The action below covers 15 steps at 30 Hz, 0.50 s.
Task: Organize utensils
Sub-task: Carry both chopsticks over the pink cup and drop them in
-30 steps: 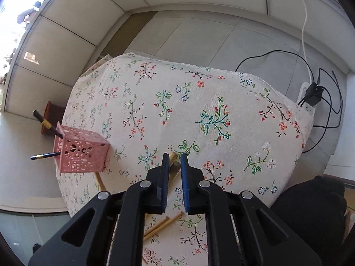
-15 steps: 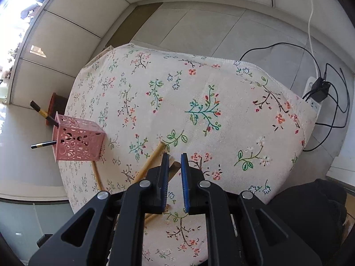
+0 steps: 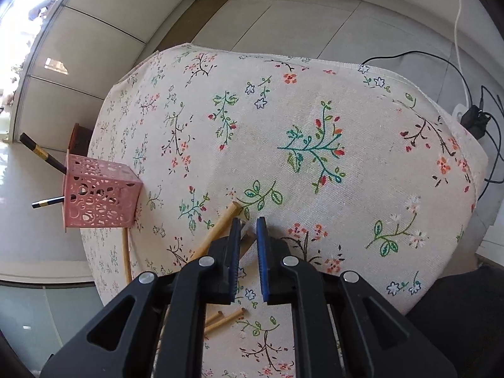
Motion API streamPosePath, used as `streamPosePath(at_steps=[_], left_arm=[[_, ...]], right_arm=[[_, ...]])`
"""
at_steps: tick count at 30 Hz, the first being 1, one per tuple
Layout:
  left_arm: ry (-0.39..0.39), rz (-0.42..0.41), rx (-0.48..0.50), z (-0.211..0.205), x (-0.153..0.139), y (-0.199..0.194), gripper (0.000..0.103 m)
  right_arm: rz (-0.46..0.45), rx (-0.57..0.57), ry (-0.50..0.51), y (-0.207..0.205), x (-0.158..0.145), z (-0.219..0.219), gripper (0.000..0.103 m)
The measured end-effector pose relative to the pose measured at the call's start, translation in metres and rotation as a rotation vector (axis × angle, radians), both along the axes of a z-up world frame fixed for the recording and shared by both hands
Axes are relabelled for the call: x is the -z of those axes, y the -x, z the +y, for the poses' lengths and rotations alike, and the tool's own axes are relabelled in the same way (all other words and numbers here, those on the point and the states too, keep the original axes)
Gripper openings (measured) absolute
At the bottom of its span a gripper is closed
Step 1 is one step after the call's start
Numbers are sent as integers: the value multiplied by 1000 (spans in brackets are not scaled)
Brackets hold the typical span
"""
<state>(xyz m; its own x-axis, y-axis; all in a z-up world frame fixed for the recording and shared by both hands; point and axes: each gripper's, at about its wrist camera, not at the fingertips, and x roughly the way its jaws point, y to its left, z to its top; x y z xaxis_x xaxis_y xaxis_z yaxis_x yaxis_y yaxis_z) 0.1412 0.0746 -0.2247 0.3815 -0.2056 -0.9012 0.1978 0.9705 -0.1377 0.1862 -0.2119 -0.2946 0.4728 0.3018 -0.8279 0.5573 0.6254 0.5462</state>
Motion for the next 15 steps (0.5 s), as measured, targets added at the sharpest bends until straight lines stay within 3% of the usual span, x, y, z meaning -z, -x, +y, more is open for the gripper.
streamPosePath(at_steps=[4,11,15], left_arm=[[107,-58,-41,14,-27,10,5],[178,-297,-117,36,-94,18,5],[193,-368,-124,41,-117,18,5]], right_arm=[[-98,-28,-11,12,-29,-3,10],[-300,-134,42,23,-96,16,8],[-409,-222,98,25,-130,38,8]])
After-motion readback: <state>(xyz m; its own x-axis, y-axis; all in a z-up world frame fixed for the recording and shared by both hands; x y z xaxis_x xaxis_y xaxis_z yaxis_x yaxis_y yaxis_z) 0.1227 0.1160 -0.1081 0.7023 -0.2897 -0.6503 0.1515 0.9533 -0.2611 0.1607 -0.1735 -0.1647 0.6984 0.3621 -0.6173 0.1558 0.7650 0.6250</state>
